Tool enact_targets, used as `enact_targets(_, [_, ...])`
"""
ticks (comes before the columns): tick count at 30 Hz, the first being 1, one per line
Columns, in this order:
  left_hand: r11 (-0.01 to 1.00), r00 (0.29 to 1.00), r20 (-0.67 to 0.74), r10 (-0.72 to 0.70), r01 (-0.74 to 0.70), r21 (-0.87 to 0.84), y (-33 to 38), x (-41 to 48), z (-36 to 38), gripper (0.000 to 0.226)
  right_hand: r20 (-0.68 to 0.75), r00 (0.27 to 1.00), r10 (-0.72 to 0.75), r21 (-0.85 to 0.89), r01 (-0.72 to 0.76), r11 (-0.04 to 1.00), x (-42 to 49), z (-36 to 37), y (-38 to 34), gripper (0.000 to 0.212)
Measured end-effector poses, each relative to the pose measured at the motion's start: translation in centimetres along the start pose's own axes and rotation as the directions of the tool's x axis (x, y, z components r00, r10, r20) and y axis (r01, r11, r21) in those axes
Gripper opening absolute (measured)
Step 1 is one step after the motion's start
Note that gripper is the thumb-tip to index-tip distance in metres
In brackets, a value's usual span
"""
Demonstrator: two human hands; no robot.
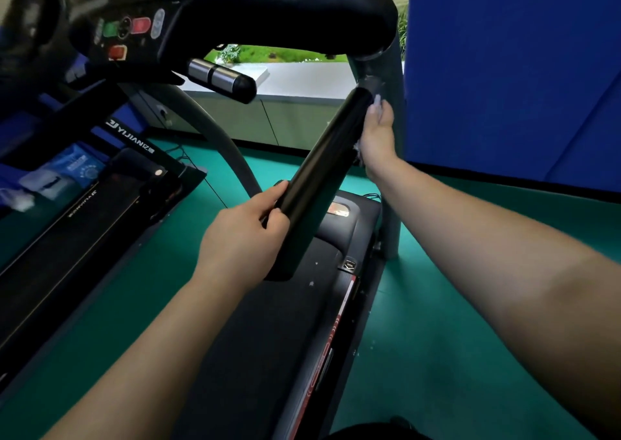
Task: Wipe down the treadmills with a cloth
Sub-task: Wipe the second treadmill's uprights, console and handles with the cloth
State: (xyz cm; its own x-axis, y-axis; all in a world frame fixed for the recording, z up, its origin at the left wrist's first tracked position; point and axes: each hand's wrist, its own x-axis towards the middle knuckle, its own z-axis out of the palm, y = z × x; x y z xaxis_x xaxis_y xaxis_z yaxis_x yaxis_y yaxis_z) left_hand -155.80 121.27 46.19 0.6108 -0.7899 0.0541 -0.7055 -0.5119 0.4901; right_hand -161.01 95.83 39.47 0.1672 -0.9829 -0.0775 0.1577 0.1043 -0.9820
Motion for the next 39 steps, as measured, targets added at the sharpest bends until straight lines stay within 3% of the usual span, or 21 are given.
enact_targets(3, [1.0,1.0,0.005,0.005,-0.006,0.011,0.0,-0.1,0.0,0.046,0.08,0.973,-0.215,-0.248,0.228,0.941,-0.4,-0.6,0.4,0.049])
enact_targets(8, [1.0,0.999,-0.018,0.028,-0.029,-0.003,-0.2,0.1,0.1,0.048,0.33,0.814,-0.478,-0.34,0.575,0.744,-0.8,-1.6,-1.1,0.041])
enact_targets(11, [1.0,0.999,-0.037,0.007,-0.006,0.027,-0.2,0.0,0.1,0.048,0.557,0.696,-0.454,-0.422,0.707,0.567,-0.1,-1.3,-2.9,0.036])
enact_targets(16, [0.998,0.992,-0.113,-0.053,0.055,0.019,-0.3,-1.2,0.1,0.042,0.691,0.673,-0.266,-0.521,0.718,0.462,-0.9,-1.4,-5.3,0.031])
enact_targets(20, [0.994,0.981,-0.181,-0.076,0.06,-0.092,-2.4,-5.1,0.5,0.047,0.722,0.603,-0.34,-0.428,0.775,0.466,-5.6,-1.6,-4.0,0.033])
enact_targets(26, [0.962,0.983,-0.18,-0.035,-0.016,-0.271,-6.2,-7.2,2.9,0.035,0.718,0.506,-0.479,-0.299,0.844,0.445,-12.1,-0.9,-1.7,0.034])
enact_targets(32, [0.917,0.97,-0.239,-0.037,-0.063,-0.395,-6.4,-7.1,4.2,0.038,0.761,0.421,-0.494,-0.219,0.883,0.416,-17.3,-0.8,-1.0,0.037])
enact_targets(35, [0.893,0.98,-0.198,0.025,-0.111,-0.436,-6.8,-7.4,4.8,0.05,0.72,0.449,-0.529,-0.204,0.866,0.456,-19.8,-1.3,-0.1,0.035])
enact_targets(39, [0.874,0.989,-0.116,0.09,-0.134,-0.467,-7.5,-7.9,4.4,0.068,0.639,0.562,-0.525,-0.27,0.803,0.531,-23.5,-2.4,1.7,0.038])
